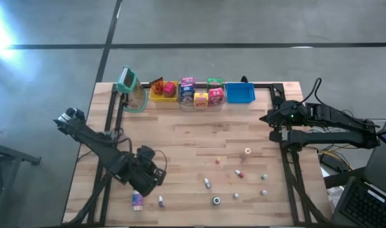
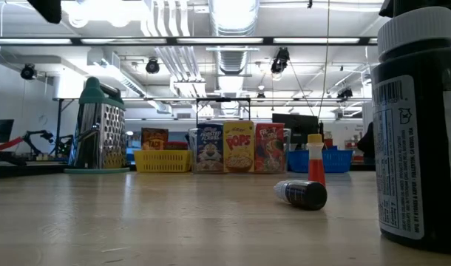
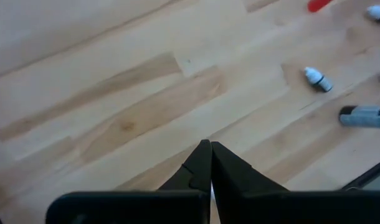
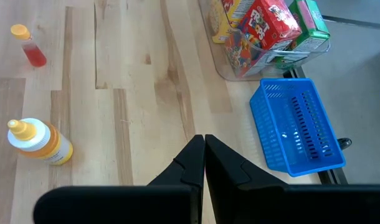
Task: Pick & Place Kitchen Items
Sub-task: Put the violet seasoning bottle into the yellow bin
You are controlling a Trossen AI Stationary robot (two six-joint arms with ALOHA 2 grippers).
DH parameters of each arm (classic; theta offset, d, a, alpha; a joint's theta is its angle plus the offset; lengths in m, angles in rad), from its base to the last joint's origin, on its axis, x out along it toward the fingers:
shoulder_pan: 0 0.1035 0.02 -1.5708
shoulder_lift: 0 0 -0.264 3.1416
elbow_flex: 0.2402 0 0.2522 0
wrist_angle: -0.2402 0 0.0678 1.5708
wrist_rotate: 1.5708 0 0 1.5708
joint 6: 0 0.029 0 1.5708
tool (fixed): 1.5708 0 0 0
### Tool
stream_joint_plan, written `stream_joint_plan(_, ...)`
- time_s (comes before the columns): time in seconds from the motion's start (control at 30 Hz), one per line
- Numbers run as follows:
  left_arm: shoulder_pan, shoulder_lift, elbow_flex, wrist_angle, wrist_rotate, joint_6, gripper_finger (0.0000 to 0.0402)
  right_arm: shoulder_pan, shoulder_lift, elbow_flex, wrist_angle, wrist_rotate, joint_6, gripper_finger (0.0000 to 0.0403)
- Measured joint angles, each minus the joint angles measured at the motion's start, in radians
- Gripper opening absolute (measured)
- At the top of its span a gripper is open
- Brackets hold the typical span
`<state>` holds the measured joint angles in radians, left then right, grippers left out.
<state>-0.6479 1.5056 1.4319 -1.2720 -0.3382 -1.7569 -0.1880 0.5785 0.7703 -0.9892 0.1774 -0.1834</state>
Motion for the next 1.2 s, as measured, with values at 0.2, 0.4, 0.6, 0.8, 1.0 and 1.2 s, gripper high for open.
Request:
stream_joint_plan(0.2,0.007,0.021,0.0,-0.003,0.073,-0.025,0.0061,0.0,0.0,0.0,0.0,0.0,0.0,0.0008)
stream_joint_plan(0.4,0.002,0.019,0.003,0.046,0.082,-0.091,0.012,0.0,0.0,0.0,0.0,0.0,0.0,0.0008)
stream_joint_plan(0.6,-0.008,0.062,0.003,0.183,0.042,-0.148,0.0124,0.0,0.0,0.0,0.0,0.0,0.0,0.0008)
stream_joint_plan(0.8,-0.011,0.112,0.011,0.263,0.051,-0.156,0.0105,0.0,0.0,0.0,0.0,0.0,0.0,0.0008)
stream_joint_plan(1.0,-0.033,0.144,0.05,0.263,0.054,-0.2,0.0086,0.0,0.0,0.0,0.0,0.0,0.0,0.0008)
stream_joint_plan(1.2,-0.073,0.174,0.078,0.263,0.05,-0.31,0.008,0.0,0.0,0.0,0.0,0.0,0.0,0.0008)
